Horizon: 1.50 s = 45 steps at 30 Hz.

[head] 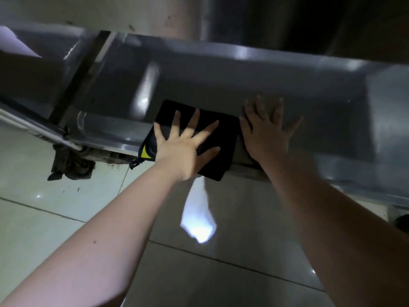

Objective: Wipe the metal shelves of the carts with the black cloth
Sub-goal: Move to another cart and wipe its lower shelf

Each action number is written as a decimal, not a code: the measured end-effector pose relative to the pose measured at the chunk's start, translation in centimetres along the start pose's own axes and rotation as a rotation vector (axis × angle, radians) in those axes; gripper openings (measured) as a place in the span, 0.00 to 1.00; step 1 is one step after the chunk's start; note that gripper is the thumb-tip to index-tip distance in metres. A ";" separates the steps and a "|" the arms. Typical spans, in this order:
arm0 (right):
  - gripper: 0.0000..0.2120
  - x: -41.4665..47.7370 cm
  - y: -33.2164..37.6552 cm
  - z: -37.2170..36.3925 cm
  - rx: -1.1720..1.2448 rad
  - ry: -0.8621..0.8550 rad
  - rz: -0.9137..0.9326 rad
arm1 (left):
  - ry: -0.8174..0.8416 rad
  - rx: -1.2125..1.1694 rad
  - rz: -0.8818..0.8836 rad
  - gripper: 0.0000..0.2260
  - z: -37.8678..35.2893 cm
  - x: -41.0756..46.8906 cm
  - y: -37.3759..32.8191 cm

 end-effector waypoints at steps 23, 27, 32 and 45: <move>0.32 -0.2 0.4 -0.3 -0.171 0.188 0.000 | 0.052 0.019 -0.056 0.30 0.5 2.2 4.3; 0.34 0.0 0.5 -0.3 -0.154 0.193 -0.007 | 0.028 0.009 0.095 0.31 1.9 5.9 9.7; 0.34 0.3 0.1 -0.4 -0.148 0.176 -0.022 | 0.052 0.028 0.171 0.30 2.5 6.9 10.4; 0.31 1.9 5.6 0.7 -0.165 -0.025 0.191 | -0.002 -0.002 0.074 0.29 0.9 2.0 10.1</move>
Point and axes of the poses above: each hand's wrist, its own x-axis towards the middle knuckle, its own z-axis out of the back of the hand, y = z × x, the point moved 3 cm from there along x, towards the middle knuckle, and after that the axes turned 10 degrees about z, right-handed, at the moved point
